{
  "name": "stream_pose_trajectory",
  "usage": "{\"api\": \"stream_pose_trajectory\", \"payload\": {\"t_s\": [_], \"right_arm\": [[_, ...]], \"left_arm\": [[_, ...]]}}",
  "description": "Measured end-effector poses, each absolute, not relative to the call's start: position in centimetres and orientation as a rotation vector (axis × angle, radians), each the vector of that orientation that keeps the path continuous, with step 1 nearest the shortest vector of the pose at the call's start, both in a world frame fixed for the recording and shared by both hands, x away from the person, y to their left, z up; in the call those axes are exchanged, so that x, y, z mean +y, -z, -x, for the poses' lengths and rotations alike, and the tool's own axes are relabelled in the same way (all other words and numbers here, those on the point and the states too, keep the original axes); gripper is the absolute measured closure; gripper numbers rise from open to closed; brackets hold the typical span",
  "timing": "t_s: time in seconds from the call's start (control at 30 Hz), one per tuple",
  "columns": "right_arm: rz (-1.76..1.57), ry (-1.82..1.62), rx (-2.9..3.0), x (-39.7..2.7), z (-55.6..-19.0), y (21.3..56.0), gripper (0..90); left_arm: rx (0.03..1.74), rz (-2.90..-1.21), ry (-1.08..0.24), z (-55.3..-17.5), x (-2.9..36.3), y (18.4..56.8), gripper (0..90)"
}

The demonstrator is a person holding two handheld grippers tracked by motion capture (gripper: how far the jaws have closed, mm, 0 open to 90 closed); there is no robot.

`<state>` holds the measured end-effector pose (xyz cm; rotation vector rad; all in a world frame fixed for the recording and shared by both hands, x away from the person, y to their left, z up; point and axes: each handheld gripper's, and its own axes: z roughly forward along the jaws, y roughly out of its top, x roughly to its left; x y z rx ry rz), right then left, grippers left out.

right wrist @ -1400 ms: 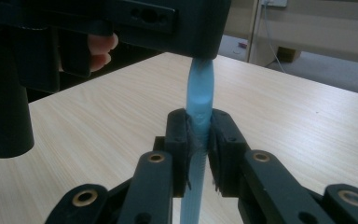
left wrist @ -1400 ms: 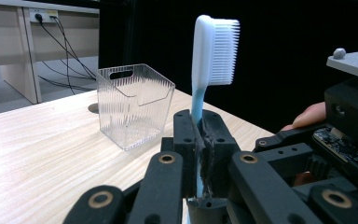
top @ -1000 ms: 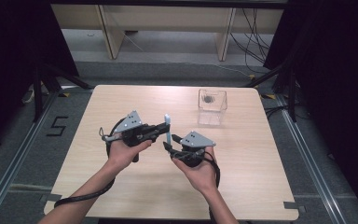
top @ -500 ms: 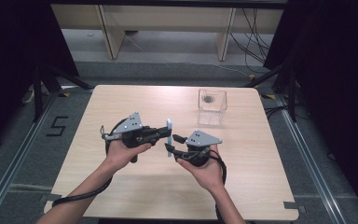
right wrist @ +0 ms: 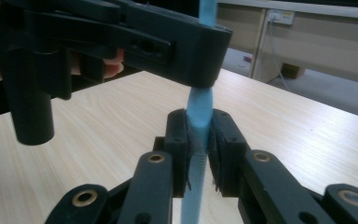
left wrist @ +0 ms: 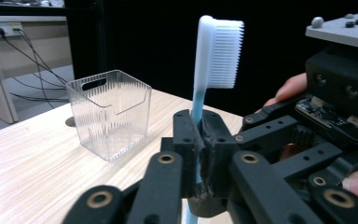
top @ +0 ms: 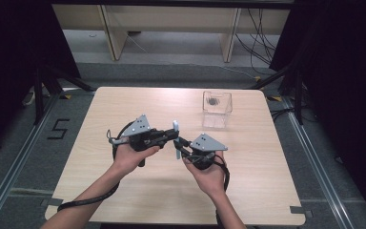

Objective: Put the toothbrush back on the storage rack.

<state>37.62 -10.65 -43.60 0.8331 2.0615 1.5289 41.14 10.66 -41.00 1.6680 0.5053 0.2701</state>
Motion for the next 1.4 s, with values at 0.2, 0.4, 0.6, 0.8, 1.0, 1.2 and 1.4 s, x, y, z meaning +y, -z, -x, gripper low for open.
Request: {"api": "stream_pose_trajectory", "payload": {"t_s": [0.2,0.4,0.6,0.8,1.0,1.2,1.4], "right_arm": [[-0.904,-1.509,2.024,-11.7,-38.4,42.9,79.2],[-0.963,-1.47,1.893,-14.9,-40.5,41.3,79.2],[-1.034,-1.446,1.766,-18.2,-42.4,39.5,79.1],[-1.086,-1.433,1.696,-20.6,-43.6,38.8,79.1],[-1.105,-1.428,1.662,-21.4,-44.2,38.2,79.1],[-1.121,-1.415,1.635,-21.9,-44.8,37.7,79.1],[-1.118,-1.412,1.594,-22.1,-45.4,37.5,79.0]], "left_arm": [[0.553,-1.62,-0.356,-40.5,11.8,40.7,54.0],[0.652,-1.647,-0.459,-39.9,15.6,41.4,41.9],[0.743,-1.656,-0.539,-39.4,19.5,42.6,38.0],[0.824,-1.632,-0.568,-38.7,22.6,44.0,37.5],[0.877,-1.612,-0.595,-37.7,24.5,45.4,37.4],[0.936,-1.575,-0.591,-36.5,25.7,46.9,37.2],[0.966,-1.569,-0.594,-35.6,26.2,48.4,37.1]]}}
